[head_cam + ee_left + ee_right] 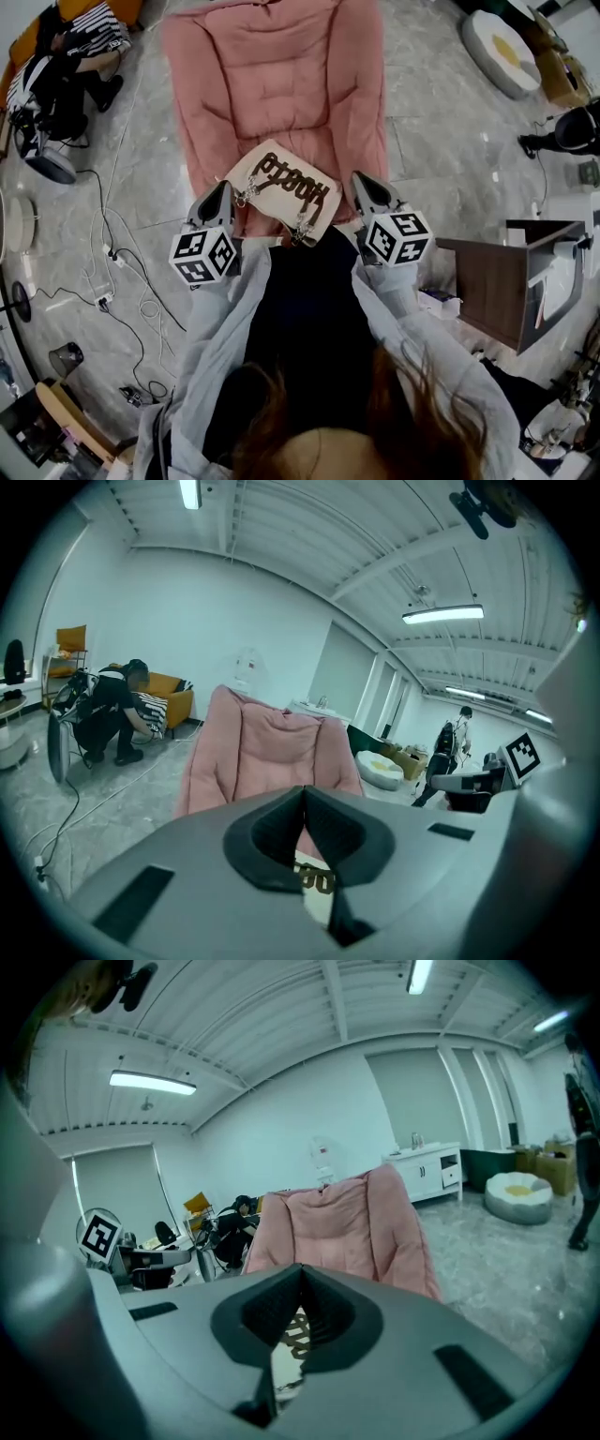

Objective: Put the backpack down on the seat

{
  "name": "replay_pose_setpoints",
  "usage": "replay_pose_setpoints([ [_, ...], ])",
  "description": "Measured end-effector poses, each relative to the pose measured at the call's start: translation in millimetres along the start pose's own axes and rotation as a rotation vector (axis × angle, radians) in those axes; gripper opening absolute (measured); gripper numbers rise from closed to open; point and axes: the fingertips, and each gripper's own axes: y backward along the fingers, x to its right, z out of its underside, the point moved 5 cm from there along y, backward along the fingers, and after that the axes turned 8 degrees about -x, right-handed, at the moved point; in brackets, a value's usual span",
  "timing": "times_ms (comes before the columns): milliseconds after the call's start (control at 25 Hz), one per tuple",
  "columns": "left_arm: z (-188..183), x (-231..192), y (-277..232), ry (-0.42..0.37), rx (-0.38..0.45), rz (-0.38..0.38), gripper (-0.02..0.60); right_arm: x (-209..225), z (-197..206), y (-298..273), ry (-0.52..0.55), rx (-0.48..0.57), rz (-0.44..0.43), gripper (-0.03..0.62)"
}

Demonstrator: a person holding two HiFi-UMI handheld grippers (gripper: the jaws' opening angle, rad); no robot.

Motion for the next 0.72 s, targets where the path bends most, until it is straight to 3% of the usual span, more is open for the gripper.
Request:
replay_pose_setpoints([
  [440,10,-1,-6,0.017,-0.036,-0.008,0.015,-4,10,-9,0.098,-0.058,0.010,0.008],
  [720,13,7,-15,-0.008,-0.053,0.005,0.015,1,9,-13,0.086,-0.060,0.009,0.008],
])
